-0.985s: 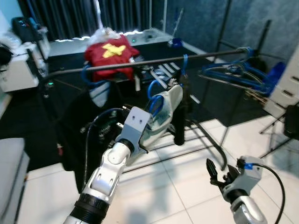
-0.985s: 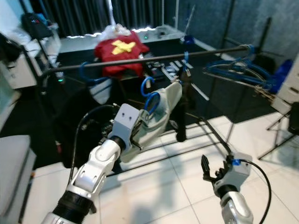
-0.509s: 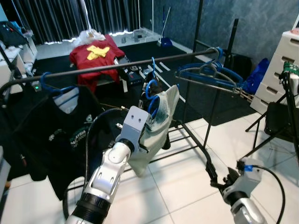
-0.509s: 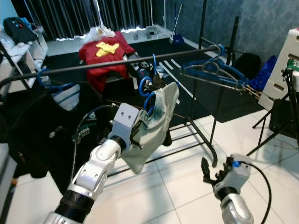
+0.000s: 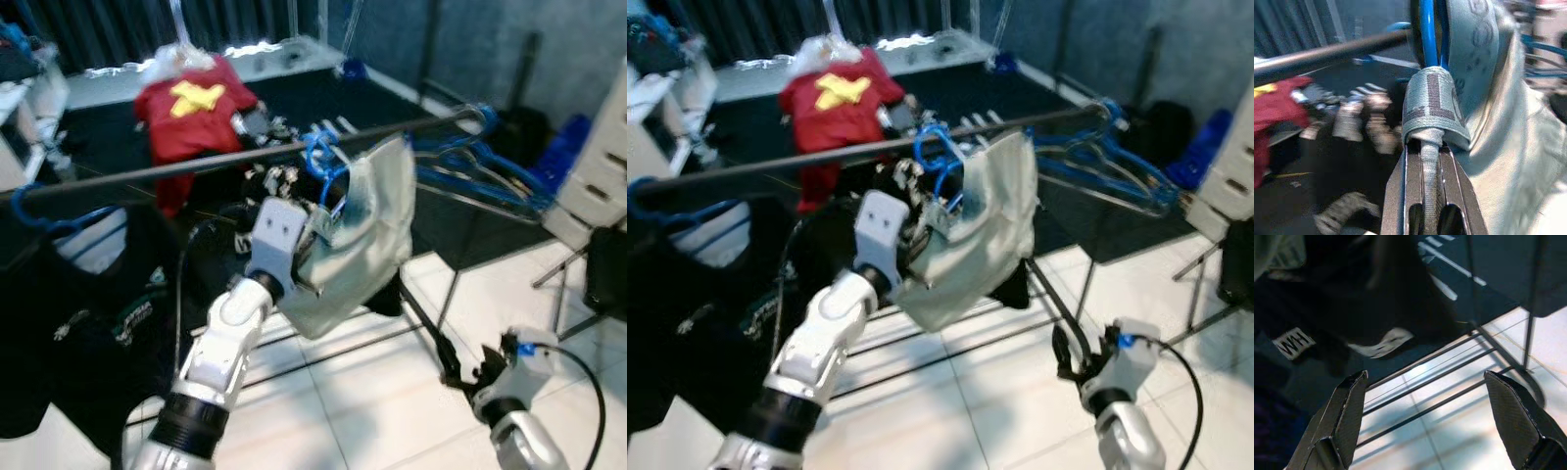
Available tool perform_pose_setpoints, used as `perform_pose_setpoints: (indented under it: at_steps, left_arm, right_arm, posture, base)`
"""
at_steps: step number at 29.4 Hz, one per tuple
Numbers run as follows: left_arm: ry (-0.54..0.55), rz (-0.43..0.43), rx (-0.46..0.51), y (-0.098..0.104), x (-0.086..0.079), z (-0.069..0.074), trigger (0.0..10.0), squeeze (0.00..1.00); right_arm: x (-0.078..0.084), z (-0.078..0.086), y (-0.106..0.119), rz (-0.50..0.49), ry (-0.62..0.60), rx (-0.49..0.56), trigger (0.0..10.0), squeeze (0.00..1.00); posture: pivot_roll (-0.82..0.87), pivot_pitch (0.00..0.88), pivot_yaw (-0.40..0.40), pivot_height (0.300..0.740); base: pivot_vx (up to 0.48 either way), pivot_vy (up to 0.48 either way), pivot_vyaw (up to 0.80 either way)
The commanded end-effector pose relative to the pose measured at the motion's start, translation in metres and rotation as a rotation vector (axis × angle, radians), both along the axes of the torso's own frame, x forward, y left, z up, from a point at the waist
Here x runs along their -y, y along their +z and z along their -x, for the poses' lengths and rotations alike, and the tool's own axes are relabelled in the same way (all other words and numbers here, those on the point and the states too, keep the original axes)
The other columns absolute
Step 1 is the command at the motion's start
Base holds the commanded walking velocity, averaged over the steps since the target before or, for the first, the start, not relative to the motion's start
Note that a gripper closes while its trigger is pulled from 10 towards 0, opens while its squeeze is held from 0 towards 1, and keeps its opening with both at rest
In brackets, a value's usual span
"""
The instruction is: Hang hanger
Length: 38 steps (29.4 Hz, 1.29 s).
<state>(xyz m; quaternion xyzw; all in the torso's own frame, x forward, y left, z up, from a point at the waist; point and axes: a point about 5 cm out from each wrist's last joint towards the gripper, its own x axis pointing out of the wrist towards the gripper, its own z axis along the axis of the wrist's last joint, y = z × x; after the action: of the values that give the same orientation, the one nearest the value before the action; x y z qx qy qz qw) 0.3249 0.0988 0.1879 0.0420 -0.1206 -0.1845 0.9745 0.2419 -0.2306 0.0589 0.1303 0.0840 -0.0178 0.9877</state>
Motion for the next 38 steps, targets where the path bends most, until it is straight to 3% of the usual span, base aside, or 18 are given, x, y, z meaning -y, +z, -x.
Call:
perform_pose_setpoints:
  at_steps: [1, 3, 4, 7, 9, 10, 12, 15, 17, 20, 21, 22, 26, 28, 29, 30, 31, 38]
  left_arm:
    - [-0.002, 0.009, 0.021, 0.001, -0.004, 0.003, 10.0, 0.0]
    - [-0.022, 0.007, 0.041, 0.0, -0.009, 0.009, 10.0, 0.0]
    - [-0.104, -0.019, 0.039, -0.007, -0.008, 0.019, 10.0, 0.0]
    - [-0.104, -0.019, 0.039, -0.007, -0.008, 0.019, 10.0, 0.0]
    - [-0.371, -0.121, -0.04, -0.033, -0.005, 0.048, 10.0, 0.0]
    - [-0.371, -0.121, -0.04, -0.033, -0.005, 0.048, 10.0, 0.0]
    - [-0.471, -0.24, -0.136, -0.055, -0.019, 0.06, 10.0, 0.0]
    - [-0.471, -0.24, -0.136, -0.055, -0.019, 0.06, 10.0, 0.0]
    - [-0.456, -0.3, -0.16, -0.062, -0.028, 0.059, 10.0, 0.0]
    - [-0.317, -0.423, -0.237, -0.075, -0.064, 0.049, 10.0, 0.0]
    - [-0.317, -0.423, -0.237, -0.075, -0.064, 0.049, 10.0, 0.0]
    - [-0.236, -0.471, -0.264, -0.079, -0.081, 0.044, 10.0, 0.0]
    - [-0.083, -0.495, -0.283, -0.078, -0.103, 0.035, 10.0, 0.0]
    - [-0.083, -0.495, -0.283, -0.078, -0.103, 0.035, 10.0, 0.0]
    - [0.015, -0.491, -0.29, -0.076, -0.111, 0.03, 10.0, 0.0]
    - [0.015, -0.491, -0.29, -0.076, -0.111, 0.03, 10.0, 0.0]
    - [0.151, -0.489, -0.308, -0.074, -0.121, 0.024, 10.0, 0.0]
    - [0.369, -0.411, -0.31, -0.065, -0.126, 0.012, 10.0, 0.0]
  right_arm:
    - [0.0, 0.004, -0.006, -0.017, -0.002, -0.022, 10.0, 0.0]
    - [0.0, 0.005, -0.005, -0.017, -0.001, -0.023, 10.0, 0.0]
    - [0.0, 0.005, -0.005, -0.019, 0.0, -0.024, 10.0, 0.0]
    - [0.0, 0.005, -0.005, -0.019, 0.0, -0.024, 10.0, 0.0]
    - [-0.001, 0.005, -0.006, -0.021, 0.007, -0.026, 10.0, 0.0]
    - [-0.001, 0.005, -0.006, -0.021, 0.007, -0.026, 10.0, 0.0]
    - [-0.001, 0.004, -0.006, -0.021, 0.012, -0.027, 10.0, 0.0]
    - [-0.001, 0.004, -0.006, -0.021, 0.012, -0.027, 10.0, 0.0]
    - [-0.002, 0.004, -0.006, -0.021, 0.013, -0.027, 10.0, 0.0]
    - [-0.001, 0.004, -0.006, -0.021, 0.012, -0.026, 10.0, 0.0]
    - [-0.001, 0.004, -0.006, -0.021, 0.012, -0.026, 10.0, 0.0]
    - [-0.001, 0.005, -0.006, -0.022, 0.011, -0.027, 10.0, 0.0]
    - [-0.001, 0.005, -0.006, -0.023, 0.012, -0.028, 10.0, 0.0]
    - [-0.001, 0.005, -0.006, -0.023, 0.012, -0.028, 10.0, 0.0]
    - [-0.001, 0.005, -0.006, -0.023, 0.014, -0.028, 10.0, 0.0]
    - [-0.001, 0.005, -0.006, -0.023, 0.014, -0.028, 10.0, 0.0]
    - [-0.001, 0.004, -0.006, -0.022, 0.016, -0.029, 10.0, 0.0]
    - [0.0, 0.003, -0.006, -0.015, 0.013, -0.031, 10.0, 0.0]
  posture:
    - [-0.1, 0.0, 0.021, 0.74]
    - [-0.1, 0.0, 0.02, 0.74]
    - [-0.1, 0.0, 0.017, 0.74]
    - [-0.1, 0.0, 0.017, 0.74]
    - [-0.09, 0.0, 0.013, 0.74]
    - [-0.09, 0.0, 0.013, 0.74]
    - [-0.09, 0.0, 0.012, 0.74]
    - [-0.09, 0.0, 0.012, 0.74]
    - [-0.09, 0.0, 0.013, 0.74]
    - [-0.09, 0.0, 0.014, 0.74]
    - [-0.09, 0.0, 0.014, 0.74]
    - [-0.09, 0.0, 0.013, 0.74]
    - [-0.09, 0.0, 0.013, 0.74]
    - [-0.09, 0.0, 0.013, 0.74]
    - [-0.09, 0.0, 0.012, 0.74]
    - [-0.09, 0.0, 0.012, 0.74]
    - [-0.09, 0.0, 0.012, 0.74]
    - [-0.09, 0.0, 0.012, 0.74]
  base:
    - [0.0, 0.0, 0.0]
    - [0.0, 0.0, 0.0]
    - [0.0, 0.0, 0.0]
    - [0.0, 0.0, 0.0]
    - [0.0, 0.0, 0.0]
    - [0.0, 0.0, 0.0]
    - [0.0, 0.0, 0.0]
    - [0.0, 0.0, 0.0]
    - [0.0, 0.0, 0.0]
    - [0.0, 0.0, 0.0]
    - [0.0, 0.0, 0.0]
    - [0.0, 0.0, 0.0]
    - [0.0, 0.0, 0.0]
    - [0.0, 0.0, 0.0]
    - [0.0, 0.0, 0.0]
    - [0.0, 0.0, 0.0]
    - [0.0, 0.0, 0.0]
    - [0.0, 0.0, 0.0]
